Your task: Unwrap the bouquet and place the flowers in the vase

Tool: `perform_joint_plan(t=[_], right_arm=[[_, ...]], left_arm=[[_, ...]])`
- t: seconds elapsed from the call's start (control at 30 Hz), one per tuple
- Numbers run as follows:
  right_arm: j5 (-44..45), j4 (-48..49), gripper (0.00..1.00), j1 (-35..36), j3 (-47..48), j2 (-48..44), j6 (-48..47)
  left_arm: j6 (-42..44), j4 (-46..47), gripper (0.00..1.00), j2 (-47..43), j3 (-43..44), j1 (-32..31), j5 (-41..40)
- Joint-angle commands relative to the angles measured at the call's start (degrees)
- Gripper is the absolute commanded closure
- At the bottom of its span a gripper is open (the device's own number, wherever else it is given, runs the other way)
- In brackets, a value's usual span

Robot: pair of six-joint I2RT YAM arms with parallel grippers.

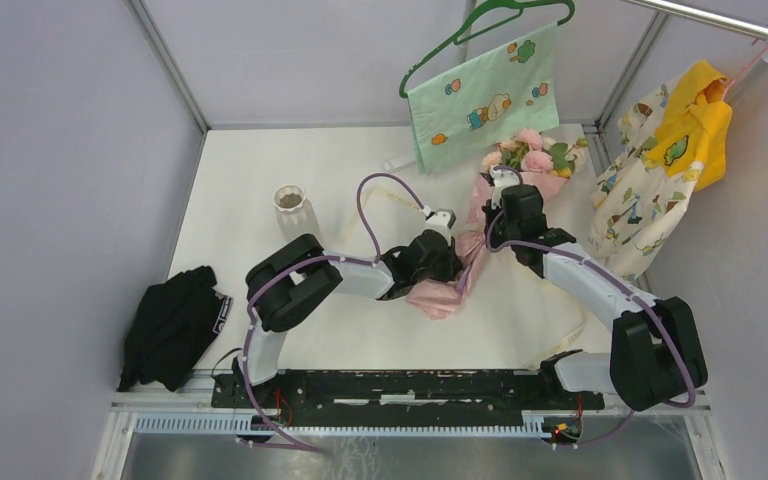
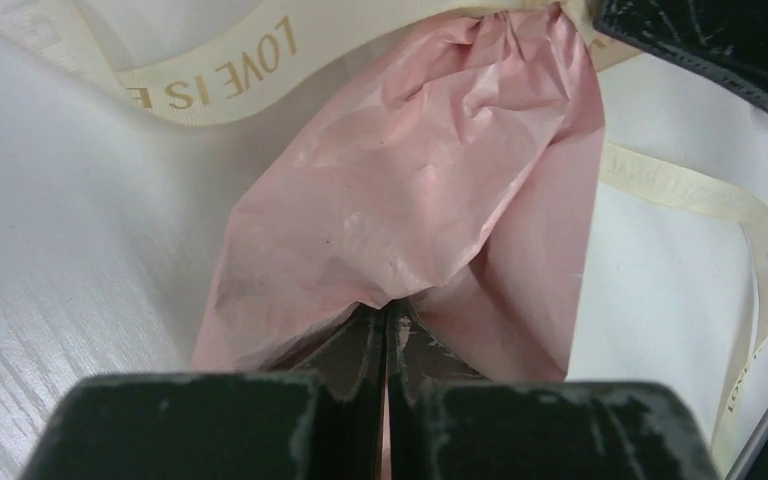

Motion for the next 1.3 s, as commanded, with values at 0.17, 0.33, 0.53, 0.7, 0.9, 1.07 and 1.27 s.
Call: perform_joint_plan(t=[0.17, 0.33, 0.53, 0.7, 0.9, 1.07, 1.27], right_arm=[[4.48, 8.07, 1.0, -0.06, 11.26, -8.17, -2.28], [3.47, 5.73, 1.0, -0.09, 14.45, -8.91, -2.71], [-3.1, 6.3, 1.0, -0.07, 15.45, -7.17, -1.75], [-11.72, 9.27, 1.0, -0.09, 14.56, -3.74, -0.05], [-10.91, 10.56, 1.0, -1.42, 9.49, -0.37, 1.33], [-2.88, 8.1, 1.0, -2.82, 5.17, 0.92, 1.64], [3.01, 4.17, 1.0, -3.6, 3.61, 3.21, 0.53]], left_arm=[[0.67, -14.77, 0.97, 5.54, -3.14, 0.57, -2.99], [0.76, -14.94, 0.98, 5.64, -2.92, 0.56, -2.88], [0.67, -15.14, 0.98, 5.1, -3.03, 0.58, -2.78], [0.59, -15.38, 0.98, 4.29, -3.11, 0.51, -2.36], [0.59, -15.53, 0.98, 3.45, -3.31, 0.58, -2.61], [0.41, -15.8, 0.98, 2.61, -3.4, 0.42, -2.92], [0.33, -17.75, 0.98, -2.77, -3.13, 0.4, -1.85]])
